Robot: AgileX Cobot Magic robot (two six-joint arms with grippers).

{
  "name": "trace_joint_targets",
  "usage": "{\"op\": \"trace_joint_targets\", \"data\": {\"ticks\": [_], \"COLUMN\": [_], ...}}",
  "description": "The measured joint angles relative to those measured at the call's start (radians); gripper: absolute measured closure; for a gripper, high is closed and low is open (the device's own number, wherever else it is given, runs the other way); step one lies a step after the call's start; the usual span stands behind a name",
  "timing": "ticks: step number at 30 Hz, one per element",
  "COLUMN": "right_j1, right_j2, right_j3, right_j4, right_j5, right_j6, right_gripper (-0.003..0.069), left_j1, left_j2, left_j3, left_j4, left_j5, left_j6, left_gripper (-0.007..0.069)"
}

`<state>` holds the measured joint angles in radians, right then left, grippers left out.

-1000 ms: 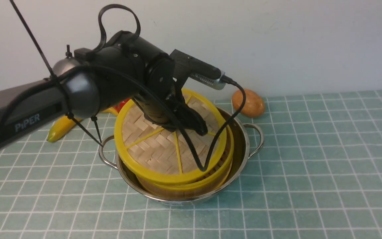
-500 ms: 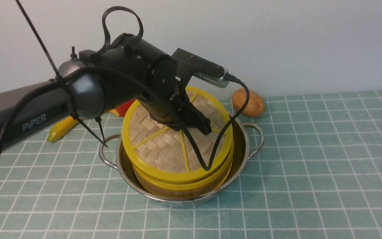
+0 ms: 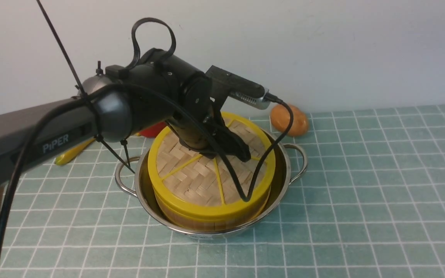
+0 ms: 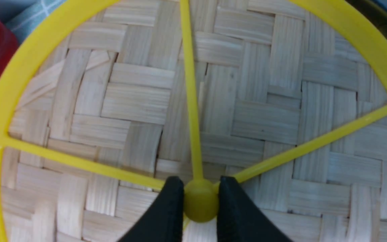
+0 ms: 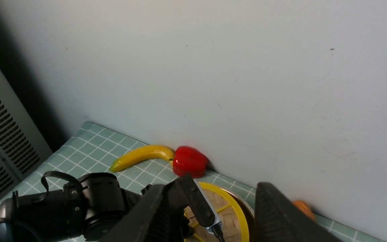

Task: Place the steamer in the pot on the blue tablecloth, and put the lid on the steamer.
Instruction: 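Place the yellow bamboo steamer lid onto the steamer in the pot with the left gripper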

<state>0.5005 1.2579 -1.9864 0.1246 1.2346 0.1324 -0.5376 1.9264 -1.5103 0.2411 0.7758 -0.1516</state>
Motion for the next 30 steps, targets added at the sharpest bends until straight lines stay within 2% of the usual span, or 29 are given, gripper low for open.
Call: {"op": "trace_joint_targets", "data": {"ticks": [17,24,30], "right_j1": [0.000,0.000,0.000], "right_j2": [0.000,0.000,0.000], "right_j3": [0.000,0.000,0.000], "right_j4": [0.000,0.000,0.000], "right_j5": [0.000,0.000,0.000], "right_j6": [-0.002,-0.004,-0.004], "right_gripper": [0.0302,0.0302,0.0302], "left_j1": [0.000,-0.005,-0.007], "left_j2": [0.023,0.023,0.017], "left_j3": [-0.009,-0.010,-0.010], "left_j4": [0.005,0.031,0.040], "left_j5": [-0.009,0.001,0.007], "left_j6": [-0.008,-0.075,-0.084], "left_gripper": [0.0508,0.0508,0.0508]}}
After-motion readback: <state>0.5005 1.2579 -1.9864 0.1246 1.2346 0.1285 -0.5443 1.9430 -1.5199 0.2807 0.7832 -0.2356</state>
